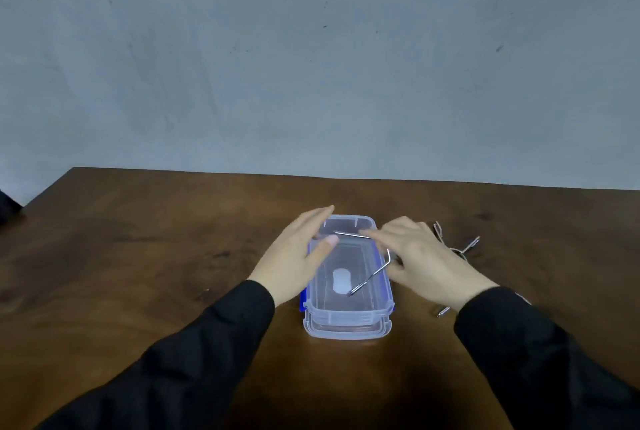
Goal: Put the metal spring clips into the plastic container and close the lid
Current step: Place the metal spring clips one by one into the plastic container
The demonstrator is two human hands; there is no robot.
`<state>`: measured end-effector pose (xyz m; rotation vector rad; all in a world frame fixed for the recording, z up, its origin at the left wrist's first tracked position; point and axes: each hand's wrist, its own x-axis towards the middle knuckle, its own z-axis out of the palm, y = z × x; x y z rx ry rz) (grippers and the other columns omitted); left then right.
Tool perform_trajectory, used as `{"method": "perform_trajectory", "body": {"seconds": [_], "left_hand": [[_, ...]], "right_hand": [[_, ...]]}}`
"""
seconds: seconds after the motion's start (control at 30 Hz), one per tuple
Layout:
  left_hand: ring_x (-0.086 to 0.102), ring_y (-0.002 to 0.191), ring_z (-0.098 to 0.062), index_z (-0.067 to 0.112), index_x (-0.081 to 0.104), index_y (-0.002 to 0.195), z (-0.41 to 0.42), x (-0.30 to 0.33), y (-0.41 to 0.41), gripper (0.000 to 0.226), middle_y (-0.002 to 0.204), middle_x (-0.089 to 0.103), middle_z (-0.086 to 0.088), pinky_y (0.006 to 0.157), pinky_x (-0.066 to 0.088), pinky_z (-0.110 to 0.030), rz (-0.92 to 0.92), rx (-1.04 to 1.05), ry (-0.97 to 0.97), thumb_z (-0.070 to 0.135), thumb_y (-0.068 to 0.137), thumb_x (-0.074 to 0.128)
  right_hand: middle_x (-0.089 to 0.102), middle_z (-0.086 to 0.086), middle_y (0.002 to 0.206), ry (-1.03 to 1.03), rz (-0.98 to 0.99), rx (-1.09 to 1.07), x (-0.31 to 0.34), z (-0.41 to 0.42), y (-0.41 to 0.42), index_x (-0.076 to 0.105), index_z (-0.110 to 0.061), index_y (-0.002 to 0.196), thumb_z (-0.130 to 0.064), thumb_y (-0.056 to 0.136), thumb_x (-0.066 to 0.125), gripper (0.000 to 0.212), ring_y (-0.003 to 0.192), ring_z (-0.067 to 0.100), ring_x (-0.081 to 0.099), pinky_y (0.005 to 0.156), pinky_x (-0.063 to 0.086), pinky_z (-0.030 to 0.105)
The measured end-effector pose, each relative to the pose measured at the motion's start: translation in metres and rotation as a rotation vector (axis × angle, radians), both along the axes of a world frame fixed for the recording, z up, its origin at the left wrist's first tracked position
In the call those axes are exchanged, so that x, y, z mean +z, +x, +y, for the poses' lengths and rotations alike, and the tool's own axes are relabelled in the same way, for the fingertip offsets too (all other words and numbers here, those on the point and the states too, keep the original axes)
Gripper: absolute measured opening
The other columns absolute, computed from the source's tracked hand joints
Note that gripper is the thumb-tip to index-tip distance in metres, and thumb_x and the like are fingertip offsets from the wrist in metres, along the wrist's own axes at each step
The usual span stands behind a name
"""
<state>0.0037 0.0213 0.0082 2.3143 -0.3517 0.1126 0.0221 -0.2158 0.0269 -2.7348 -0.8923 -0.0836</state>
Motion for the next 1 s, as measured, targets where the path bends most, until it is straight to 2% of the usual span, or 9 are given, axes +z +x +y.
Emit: {"method": "perform_trajectory", "body": {"seconds": [0.17, 0.27, 0.33, 0.4, 0.5, 0.6, 0.73, 0.8, 1.0], "left_hand": [[0.06, 0.079, -0.024, 0.018, 0.055, 0.108, -0.006, 0.004, 0.017, 0.021, 0.084, 0.058, 0.003, 0.064, 0.046, -0.038, -0.032, -0.177, 0.4, 0.033, 0.105, 0.04], [0.06, 0.069, -0.024, 0.016, 0.051, 0.106, -0.001, -0.009, 0.023, 0.019, 0.079, 0.061, -0.005, 0.061, 0.048, -0.041, -0.02, -0.095, 0.351, 0.029, 0.107, 0.038], [0.06, 0.072, -0.023, 0.013, 0.051, 0.11, -0.002, -0.016, 0.025, 0.015, 0.085, 0.063, -0.008, 0.064, 0.05, -0.038, 0.007, -0.024, 0.327, 0.022, 0.107, 0.039], [0.061, 0.077, -0.023, 0.011, 0.052, 0.114, -0.006, -0.027, 0.027, 0.015, 0.088, 0.06, -0.006, 0.066, 0.05, -0.034, 0.048, 0.066, 0.283, 0.011, 0.104, 0.042], [0.06, 0.08, -0.025, 0.011, 0.053, 0.117, -0.011, -0.04, 0.028, 0.024, 0.086, 0.056, -0.003, 0.069, 0.05, -0.033, 0.13, 0.167, 0.2, -0.001, 0.097, 0.044], [0.053, 0.072, -0.023, 0.01, 0.054, 0.112, -0.021, -0.047, 0.028, 0.019, 0.081, 0.055, -0.002, 0.064, 0.04, -0.03, 0.122, 0.164, 0.244, 0.001, 0.098, 0.045], [0.055, 0.071, -0.027, 0.017, 0.055, 0.094, -0.028, -0.046, 0.028, 0.011, 0.073, 0.053, 0.001, 0.069, 0.032, -0.035, -0.018, 0.122, 0.518, 0.009, 0.098, 0.048], [0.053, 0.071, -0.025, 0.019, 0.061, 0.09, -0.025, -0.046, 0.031, 0.013, 0.072, 0.054, 0.001, 0.07, 0.029, -0.036, -0.022, 0.096, 0.616, 0.012, 0.095, 0.05], [0.059, 0.075, -0.025, 0.02, 0.056, 0.071, -0.023, -0.057, 0.027, 0.019, 0.067, 0.054, 0.002, 0.069, 0.035, -0.035, -0.008, 0.023, 0.708, 0.014, 0.088, 0.052]], "right_hand": [[0.049, -0.012, 0.091, -0.013, -0.003, 0.139, -0.002, 0.033, 0.009, 0.063, -0.025, 0.117, 0.007, 0.078, 0.056, 0.05, 0.101, 0.002, 0.037, 0.102, 0.038, 0.038], [0.053, -0.006, 0.132, 0.129, -0.045, 0.019, -0.015, 0.043, 0.01, 0.06, -0.029, 0.13, 0.006, 0.084, 0.063, 0.058, 0.133, 0.012, 0.038, 0.11, 0.033, 0.032], [0.043, -0.004, 0.147, 0.33, 0.005, -0.238, -0.018, 0.05, 0.003, 0.052, -0.026, 0.141, -0.004, 0.091, 0.064, 0.056, 0.13, 0.01, 0.044, 0.104, 0.035, 0.021], [0.056, 0.001, 0.133, 0.483, 0.105, -0.494, -0.024, 0.057, -0.005, 0.054, -0.019, 0.139, -0.022, 0.097, 0.061, 0.043, 0.104, 0.008, 0.06, 0.087, 0.047, 0.018], [0.071, 0.004, 0.085, 0.333, 0.312, -0.578, -0.036, 0.067, -0.007, 0.066, -0.017, 0.116, -0.041, 0.096, 0.06, 0.032, 0.07, 0.018, 0.069, 0.062, 0.056, 0.029], [0.069, 0.017, 0.071, 0.235, 0.335, -0.584, -0.042, 0.072, -0.003, 0.061, -0.003, 0.076, -0.025, 0.095, 0.06, 0.029, 0.063, 0.032, 0.068, 0.063, 0.058, 0.043], [0.055, 0.004, 0.059, -0.035, 0.306, -0.595, -0.047, 0.072, 0.003, 0.05, -0.013, 0.06, -0.014, 0.096, 0.055, 0.037, 0.05, 0.016, 0.051, 0.046, 0.04, 0.026], [0.046, -0.001, 0.061, -0.146, 0.3, -0.584, -0.05, 0.07, 0.005, 0.046, -0.015, 0.065, -0.01, 0.097, 0.055, 0.034, 0.054, 0.015, 0.048, 0.045, 0.032, 0.021], [0.067, 0.018, 0.115, -0.383, 0.336, -0.426, -0.047, 0.083, 0.007, 0.06, -0.001, 0.116, 0.006, 0.094, 0.048, 0.026, 0.106, 0.033, 0.066, 0.085, 0.051, 0.037]]}}
